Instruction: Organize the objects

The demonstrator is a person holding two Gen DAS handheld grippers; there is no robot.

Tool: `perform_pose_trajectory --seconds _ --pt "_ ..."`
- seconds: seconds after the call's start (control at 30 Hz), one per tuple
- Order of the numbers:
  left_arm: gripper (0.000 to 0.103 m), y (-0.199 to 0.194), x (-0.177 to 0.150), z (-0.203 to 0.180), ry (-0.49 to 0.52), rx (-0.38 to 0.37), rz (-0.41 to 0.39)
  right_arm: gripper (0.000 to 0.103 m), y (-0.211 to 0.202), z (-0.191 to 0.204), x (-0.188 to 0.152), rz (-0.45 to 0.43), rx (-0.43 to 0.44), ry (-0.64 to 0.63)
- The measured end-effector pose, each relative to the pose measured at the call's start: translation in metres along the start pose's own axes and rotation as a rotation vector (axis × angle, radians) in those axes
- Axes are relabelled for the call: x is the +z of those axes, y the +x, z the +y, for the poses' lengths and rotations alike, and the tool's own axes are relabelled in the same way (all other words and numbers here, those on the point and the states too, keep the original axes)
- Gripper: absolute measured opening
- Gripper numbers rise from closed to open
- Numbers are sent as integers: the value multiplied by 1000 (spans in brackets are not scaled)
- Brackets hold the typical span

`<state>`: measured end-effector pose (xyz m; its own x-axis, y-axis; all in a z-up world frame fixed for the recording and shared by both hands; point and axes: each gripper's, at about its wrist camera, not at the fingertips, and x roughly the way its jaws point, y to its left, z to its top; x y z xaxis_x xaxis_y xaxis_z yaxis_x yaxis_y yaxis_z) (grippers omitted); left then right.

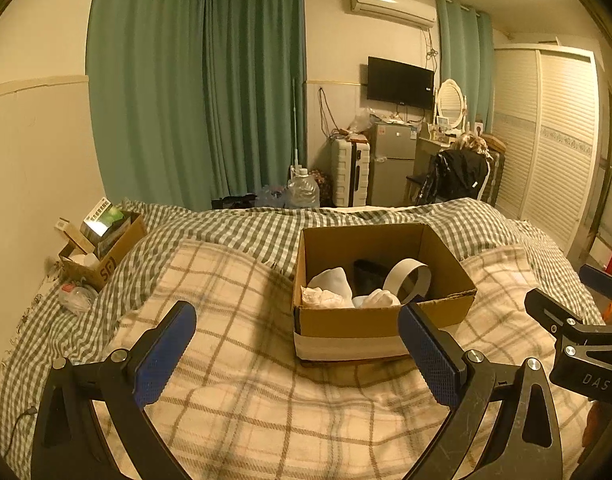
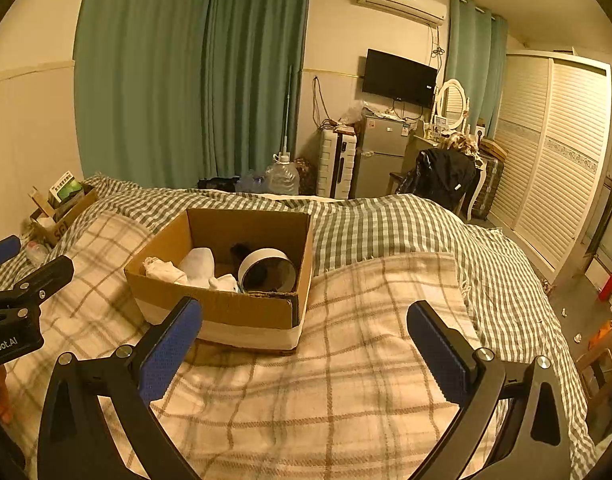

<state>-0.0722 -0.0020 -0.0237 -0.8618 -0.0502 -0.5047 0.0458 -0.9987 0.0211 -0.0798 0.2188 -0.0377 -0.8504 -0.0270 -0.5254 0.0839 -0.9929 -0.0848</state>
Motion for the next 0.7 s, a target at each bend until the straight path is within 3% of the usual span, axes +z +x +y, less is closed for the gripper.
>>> perform_pose_trajectory --seconds 0.7 --pt "103 0 -5 -2 10 -12 1 103 -4 1 -1 -12 -8 7"
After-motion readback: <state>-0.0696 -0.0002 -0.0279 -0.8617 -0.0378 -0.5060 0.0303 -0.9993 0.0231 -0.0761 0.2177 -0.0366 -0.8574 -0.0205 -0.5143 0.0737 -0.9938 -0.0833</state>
